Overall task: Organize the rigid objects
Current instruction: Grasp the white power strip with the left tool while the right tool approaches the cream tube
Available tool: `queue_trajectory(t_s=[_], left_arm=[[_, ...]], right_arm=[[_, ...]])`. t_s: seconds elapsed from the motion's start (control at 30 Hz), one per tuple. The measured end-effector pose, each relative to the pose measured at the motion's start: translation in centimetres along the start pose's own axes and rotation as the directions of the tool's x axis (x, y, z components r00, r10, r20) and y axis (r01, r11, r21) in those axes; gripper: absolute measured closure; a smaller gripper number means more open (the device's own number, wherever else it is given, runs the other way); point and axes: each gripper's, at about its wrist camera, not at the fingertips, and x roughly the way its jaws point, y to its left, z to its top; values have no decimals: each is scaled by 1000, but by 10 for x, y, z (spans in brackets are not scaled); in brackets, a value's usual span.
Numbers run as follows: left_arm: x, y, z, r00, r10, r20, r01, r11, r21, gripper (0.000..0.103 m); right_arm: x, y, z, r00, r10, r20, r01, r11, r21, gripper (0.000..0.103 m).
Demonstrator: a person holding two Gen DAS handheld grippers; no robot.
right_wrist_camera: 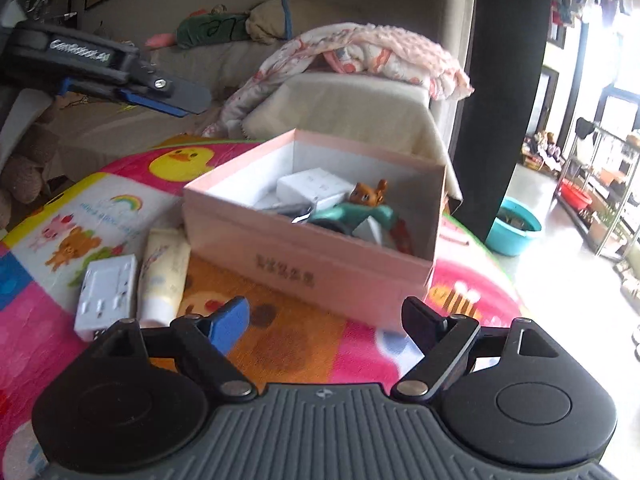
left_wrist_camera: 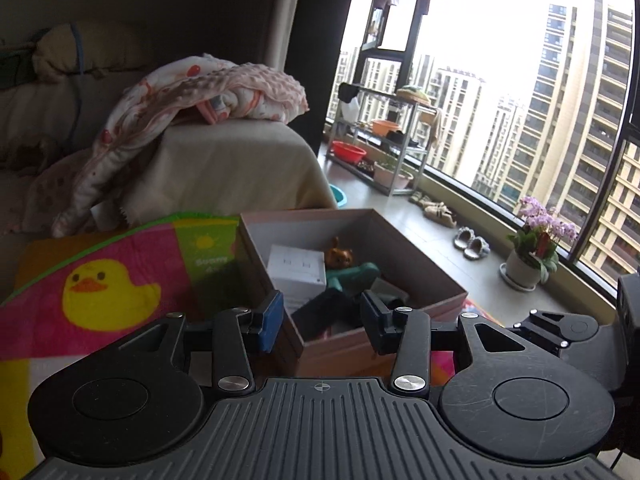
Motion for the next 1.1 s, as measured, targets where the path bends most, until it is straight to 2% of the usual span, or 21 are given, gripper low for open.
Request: queue_trajectory(t_s=[0.2, 0.37, 0.5, 0.53, 0.63, 0.7, 0.77, 0.8, 0.93, 1.0, 1.1], left_arm=[[-32, -21, -65, 996, 34, -77, -33, 999, 22, 56], [-39, -27, -86, 993, 15, -114, -18, 1000, -25, 56], [-40, -22, -92, 982, 110, -154, -110, 994, 5, 56], [-41, -18, -93, 978, 126, -166, -129, 992, -6, 56], [-41, -7, -96, 970, 119, -210, -137, 988, -74, 57], [-39, 0, -100, 965, 104, -242, -135, 985, -112, 57], [-40, 8, -104, 960, 103, -259, -144, 979, -144, 57], [-42, 11, -106, 962, 103, -254, -145, 977, -155, 58], [-50, 22, -105, 963, 127, -238, -173, 968, -180, 59], [-53, 28, -105, 959, 152, -241, -198, 964, -180, 59], [-57, 30, -106, 949, 176, -261, -222, 962, -157, 59]], right_arm=[[-5, 19, -25, 997, 52, -61, -48, 996, 72, 19], [-5, 31, -26, 995, 64, -73, -58, 995, 75, 19], [-5, 38, -5, 989, 144, -30, -141, 986, 84, 20], [-3, 41, 3, 985, 174, -17, -172, 982, 83, 23], [14, 53, 23, 970, 242, -29, -239, 968, 79, 44], [30, 62, 30, 966, 253, -50, -248, 965, 78, 51], [44, 70, 31, 967, 240, -79, -235, 969, 72, 66], [48, 74, 30, 964, 248, -98, -241, 967, 78, 70], [43, 86, 22, 942, 307, -134, -294, 949, 112, 74], [37, 92, 19, 942, 305, -136, -293, 951, 102, 74], [31, 88, 14, 922, 357, -152, -336, 930, 148, 75]])
